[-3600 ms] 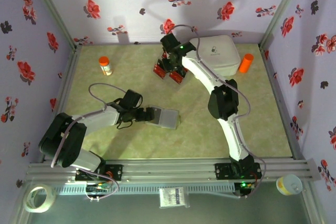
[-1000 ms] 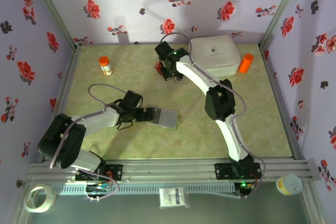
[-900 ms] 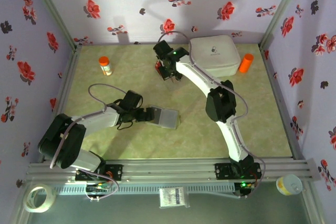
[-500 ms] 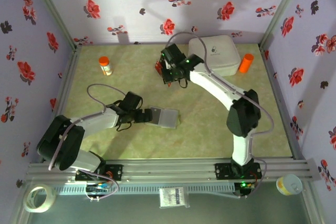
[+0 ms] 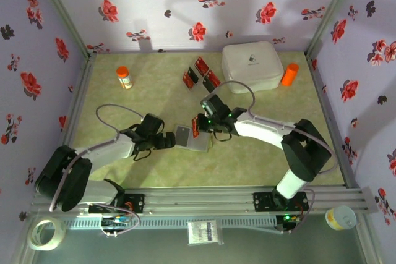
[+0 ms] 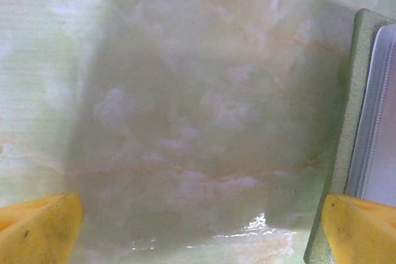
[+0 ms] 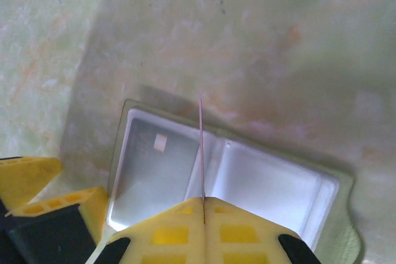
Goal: Put the credit cards into the card holder
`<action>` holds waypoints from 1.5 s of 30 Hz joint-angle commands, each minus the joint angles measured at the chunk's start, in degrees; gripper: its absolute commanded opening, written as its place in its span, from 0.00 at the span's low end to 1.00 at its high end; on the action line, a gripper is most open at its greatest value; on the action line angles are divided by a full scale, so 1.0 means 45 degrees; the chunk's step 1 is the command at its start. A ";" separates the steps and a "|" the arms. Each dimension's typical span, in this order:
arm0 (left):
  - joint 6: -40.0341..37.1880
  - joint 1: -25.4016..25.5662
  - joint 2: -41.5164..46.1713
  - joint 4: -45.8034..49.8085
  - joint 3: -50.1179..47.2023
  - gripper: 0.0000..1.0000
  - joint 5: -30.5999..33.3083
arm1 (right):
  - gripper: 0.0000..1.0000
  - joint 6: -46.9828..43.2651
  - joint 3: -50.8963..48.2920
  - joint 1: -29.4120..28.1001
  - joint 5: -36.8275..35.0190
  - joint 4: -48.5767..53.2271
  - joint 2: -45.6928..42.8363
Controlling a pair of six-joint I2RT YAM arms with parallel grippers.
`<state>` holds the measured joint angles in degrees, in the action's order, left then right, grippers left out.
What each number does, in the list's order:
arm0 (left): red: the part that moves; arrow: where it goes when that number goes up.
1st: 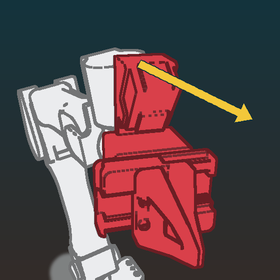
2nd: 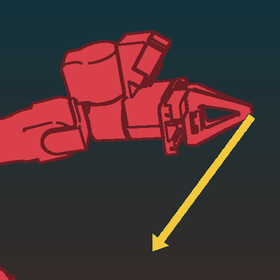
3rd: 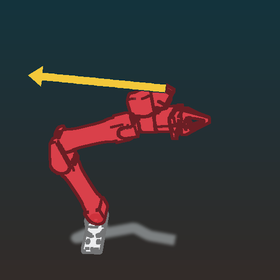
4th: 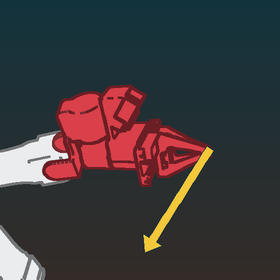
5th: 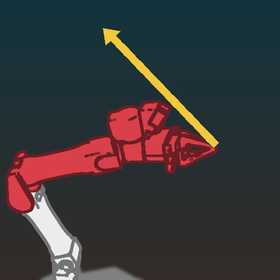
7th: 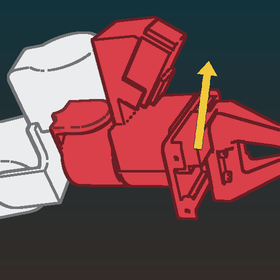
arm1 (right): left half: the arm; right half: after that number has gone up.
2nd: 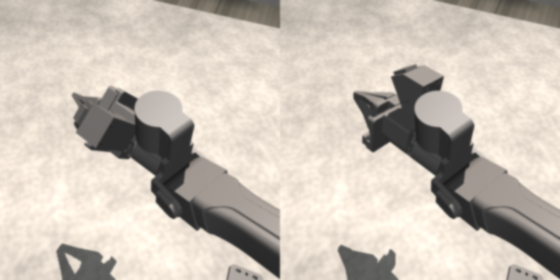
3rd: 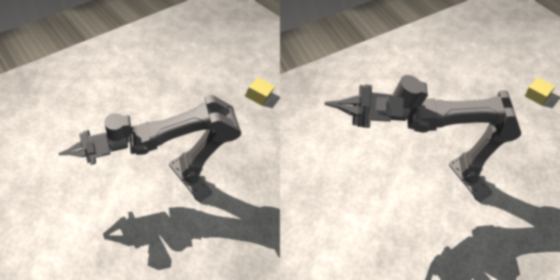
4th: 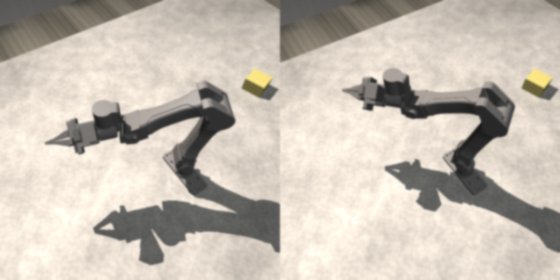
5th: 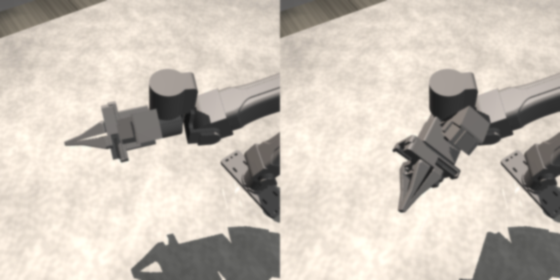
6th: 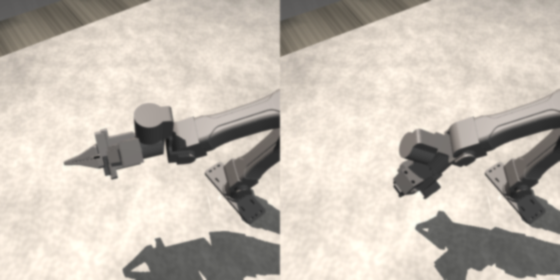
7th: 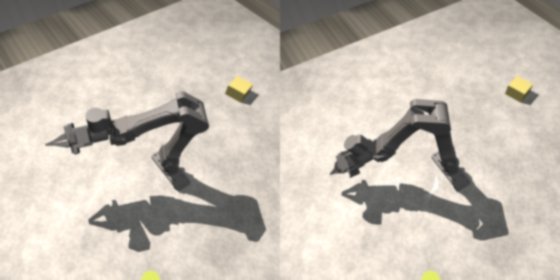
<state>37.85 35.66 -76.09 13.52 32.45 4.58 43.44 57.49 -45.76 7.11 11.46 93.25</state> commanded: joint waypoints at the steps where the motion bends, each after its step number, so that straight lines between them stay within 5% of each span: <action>1: 0.0415 0.0147 0.0190 0.0628 -0.0344 1.00 0.0256 | 0.00 0.1335 -0.0648 -0.0109 -0.0153 -0.1798 -0.0564; 34: 0.0710 0.0602 0.1556 0.1064 -0.0223 1.00 0.0252 | 0.00 0.0977 0.0143 -0.0144 0.0216 -0.1613 0.1506; 45: -0.0916 0.0496 -0.1017 0.1794 0.2344 1.00 0.0395 | 0.00 0.0990 -0.0114 -0.0143 0.0176 -0.1732 0.1310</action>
<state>36.99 37.89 -77.95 18.48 40.60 5.43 48.60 56.97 -46.13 7.77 2.85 99.44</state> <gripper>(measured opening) 0.997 0.062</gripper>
